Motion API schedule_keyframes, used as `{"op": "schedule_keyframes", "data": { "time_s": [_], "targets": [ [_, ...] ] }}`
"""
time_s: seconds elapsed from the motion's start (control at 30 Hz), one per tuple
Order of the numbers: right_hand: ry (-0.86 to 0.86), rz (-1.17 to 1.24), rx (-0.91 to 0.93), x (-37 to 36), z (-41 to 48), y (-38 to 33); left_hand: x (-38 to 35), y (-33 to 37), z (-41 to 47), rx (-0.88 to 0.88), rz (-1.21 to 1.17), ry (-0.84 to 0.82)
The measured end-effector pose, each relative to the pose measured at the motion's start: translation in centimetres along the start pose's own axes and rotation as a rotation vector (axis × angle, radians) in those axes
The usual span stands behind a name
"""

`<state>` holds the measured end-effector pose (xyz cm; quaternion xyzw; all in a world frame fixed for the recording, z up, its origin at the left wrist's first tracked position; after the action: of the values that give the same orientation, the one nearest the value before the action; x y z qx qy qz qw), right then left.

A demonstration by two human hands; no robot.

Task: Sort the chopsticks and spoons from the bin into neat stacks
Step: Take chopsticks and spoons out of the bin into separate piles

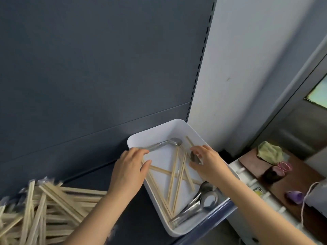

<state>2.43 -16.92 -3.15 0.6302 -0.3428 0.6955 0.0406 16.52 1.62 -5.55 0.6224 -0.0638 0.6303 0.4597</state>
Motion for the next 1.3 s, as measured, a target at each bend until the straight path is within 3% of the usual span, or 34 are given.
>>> {"op": "schedule_keyframes", "data": {
  "time_s": [0.27, 0.43, 0.63, 0.9, 1.3],
  "targets": [
    [-0.146, -0.066, 0.090, -2.7, 7.4, -0.1, -1.8, -1.7, 2.7, -0.051, 0.051, -0.046],
    [-0.223, -0.124, 0.191, -4.8, 11.2, -0.5, -3.3, -1.9, 2.4, -0.053, 0.038, 0.023],
    [-0.317, -0.265, 0.407, -7.1, 14.6, -0.9, -3.3, -1.7, 1.9, 0.032, 0.072, 0.047],
    [-0.400, -0.363, 0.561, -8.8, 16.9, -0.3, -3.3, -0.1, 1.8, 0.238, 0.118, 0.079],
    [-0.485, -0.421, 0.584, -7.3, 15.9, 0.9, -4.1, 1.6, 1.8, 0.429, 0.162, 0.079]
  ]
}}
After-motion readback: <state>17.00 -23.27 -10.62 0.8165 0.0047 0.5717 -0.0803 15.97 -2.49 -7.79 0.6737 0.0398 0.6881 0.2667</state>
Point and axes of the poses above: each hand's wrist, its own z-axis towards the middle knuckle, its own x-axis out of the back of the hand, y = z × x, the point moved 1 cm from there along z, towards the middle knuckle, and after that the axes turned 4 degrees about x, right-handed, at the moved point
